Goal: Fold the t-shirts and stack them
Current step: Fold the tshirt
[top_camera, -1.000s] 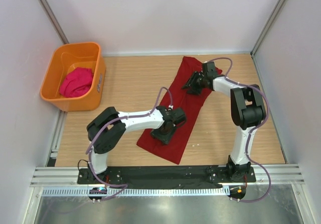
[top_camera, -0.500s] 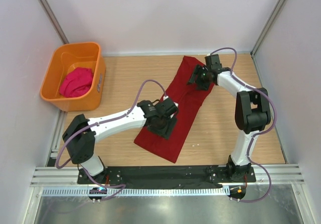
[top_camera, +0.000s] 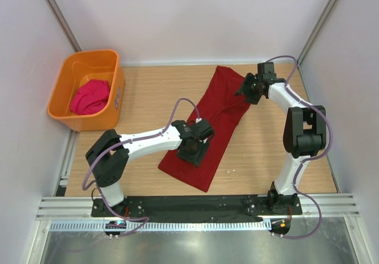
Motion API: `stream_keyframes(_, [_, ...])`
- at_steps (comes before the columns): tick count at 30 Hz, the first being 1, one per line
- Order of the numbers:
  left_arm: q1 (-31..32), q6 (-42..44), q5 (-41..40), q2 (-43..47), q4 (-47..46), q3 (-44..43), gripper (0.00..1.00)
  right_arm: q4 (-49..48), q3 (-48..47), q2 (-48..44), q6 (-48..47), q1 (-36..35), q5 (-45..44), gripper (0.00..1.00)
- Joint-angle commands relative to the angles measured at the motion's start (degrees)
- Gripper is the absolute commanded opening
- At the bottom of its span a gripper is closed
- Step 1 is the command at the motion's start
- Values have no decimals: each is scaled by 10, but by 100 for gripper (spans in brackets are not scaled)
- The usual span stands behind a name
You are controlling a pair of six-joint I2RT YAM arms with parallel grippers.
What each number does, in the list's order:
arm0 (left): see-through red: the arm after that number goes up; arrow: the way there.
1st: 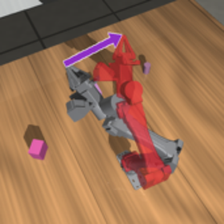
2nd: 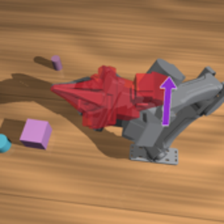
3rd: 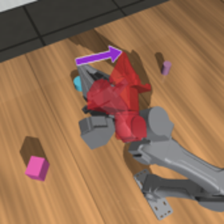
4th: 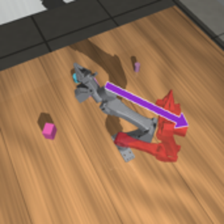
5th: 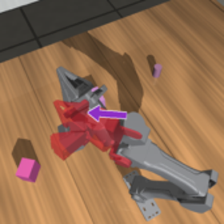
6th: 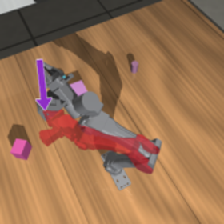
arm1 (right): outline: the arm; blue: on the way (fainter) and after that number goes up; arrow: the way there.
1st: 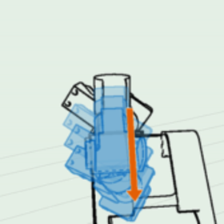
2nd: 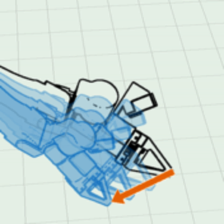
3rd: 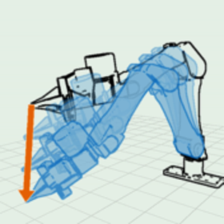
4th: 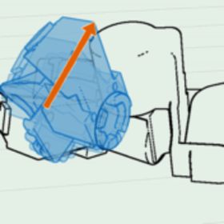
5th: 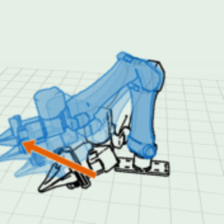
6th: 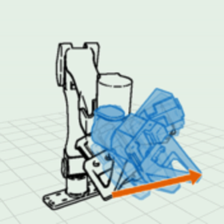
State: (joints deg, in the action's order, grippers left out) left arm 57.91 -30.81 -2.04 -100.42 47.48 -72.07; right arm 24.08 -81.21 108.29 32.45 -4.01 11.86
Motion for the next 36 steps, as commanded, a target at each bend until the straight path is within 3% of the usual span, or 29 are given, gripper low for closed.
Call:
stream_keyframes(1, [-9,7,1,25,-13,3,55,-1,-7,3,34,-3,-25,59])
stream_keyframes(7, [-25,4,-5,49,-9,11,52,-12,28,-11,44,12,-36,59])
stream_keyframes(14, [-53,-2,33,42,-41,33,47,-36,51,-21,46,11,23,53])
stream_keyframes(24, [-64,8,42,1,-52,35,42,-105,112,-36,111,-39,38,46])
stream_keyframes(36, [-67,3,46,10,-53,54,40,-142,93,5,133,-44,43,44])
